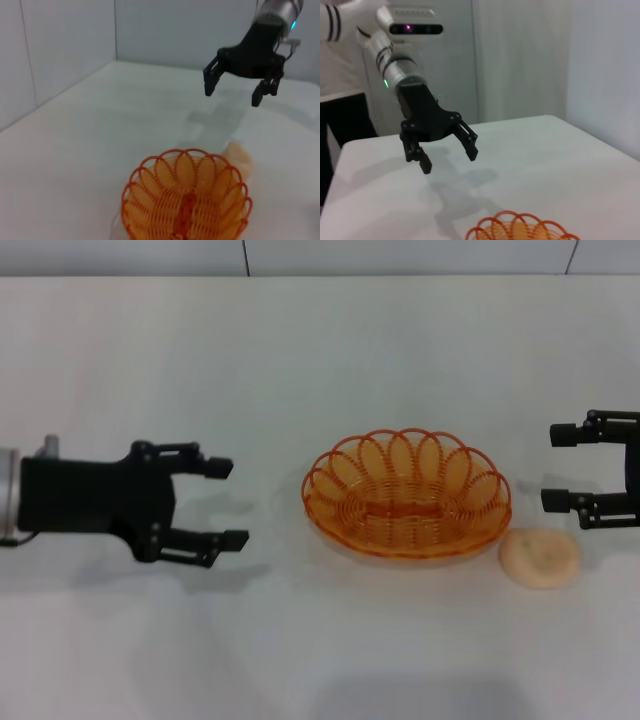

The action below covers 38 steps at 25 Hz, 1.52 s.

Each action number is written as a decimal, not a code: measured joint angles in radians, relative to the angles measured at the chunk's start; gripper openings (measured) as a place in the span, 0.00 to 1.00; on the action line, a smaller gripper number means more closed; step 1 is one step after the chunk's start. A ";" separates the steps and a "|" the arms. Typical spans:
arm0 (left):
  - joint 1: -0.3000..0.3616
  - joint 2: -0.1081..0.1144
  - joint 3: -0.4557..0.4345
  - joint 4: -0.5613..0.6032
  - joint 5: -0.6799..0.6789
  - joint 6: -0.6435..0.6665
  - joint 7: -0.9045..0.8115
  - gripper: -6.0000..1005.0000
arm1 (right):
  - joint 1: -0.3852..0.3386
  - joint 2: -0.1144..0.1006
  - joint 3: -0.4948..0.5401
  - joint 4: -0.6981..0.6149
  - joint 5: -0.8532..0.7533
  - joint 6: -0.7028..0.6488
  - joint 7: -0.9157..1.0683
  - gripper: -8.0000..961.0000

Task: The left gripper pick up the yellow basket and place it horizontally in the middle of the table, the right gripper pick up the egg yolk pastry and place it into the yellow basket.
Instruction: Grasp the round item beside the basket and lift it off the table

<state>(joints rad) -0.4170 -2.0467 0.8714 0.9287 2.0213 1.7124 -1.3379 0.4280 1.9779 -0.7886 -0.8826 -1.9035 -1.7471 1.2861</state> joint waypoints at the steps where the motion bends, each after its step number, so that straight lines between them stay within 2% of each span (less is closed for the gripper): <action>1: -0.002 0.007 -0.016 -0.032 -0.001 0.009 0.026 0.84 | 0.000 0.000 0.000 0.000 0.000 -0.004 0.004 0.78; 4: -0.012 0.039 -0.052 -0.151 -0.002 0.049 0.122 0.84 | 0.000 -0.001 -0.001 0.001 -0.001 -0.007 0.012 0.78; 8: -0.012 0.052 -0.055 -0.178 0.001 0.065 0.151 0.84 | 0.000 -0.002 -0.001 0.003 -0.002 -0.008 0.013 0.78; 22: -0.069 0.047 -0.045 -0.207 0.069 0.068 0.145 0.84 | -0.006 0.002 -0.011 0.009 -0.030 0.000 0.016 0.78; 24: -0.076 0.047 -0.045 -0.207 0.076 0.072 0.143 0.84 | -0.001 -0.005 -0.011 -0.003 -0.036 -0.004 0.046 0.78; 27: -0.083 0.046 -0.044 -0.208 0.087 0.079 0.137 0.84 | 0.021 -0.026 -0.028 -0.063 -0.072 -0.028 0.160 0.79; 29: -0.088 0.045 -0.043 -0.210 0.096 0.080 0.132 0.84 | 0.034 -0.029 -0.032 -0.099 -0.115 -0.043 0.218 0.81; 33: -0.093 0.041 -0.043 -0.212 0.109 0.080 0.129 0.84 | 0.080 -0.017 -0.043 -0.200 -0.263 -0.063 0.360 0.84; 38: -0.101 0.038 -0.043 -0.217 0.113 0.077 0.129 0.84 | 0.126 0.019 -0.093 -0.274 -0.394 -0.043 0.457 0.87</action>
<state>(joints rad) -0.5178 -2.0084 0.8284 0.7121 2.1339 1.7896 -1.2092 0.5540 1.9971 -0.8813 -1.1566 -2.2976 -1.7897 1.7435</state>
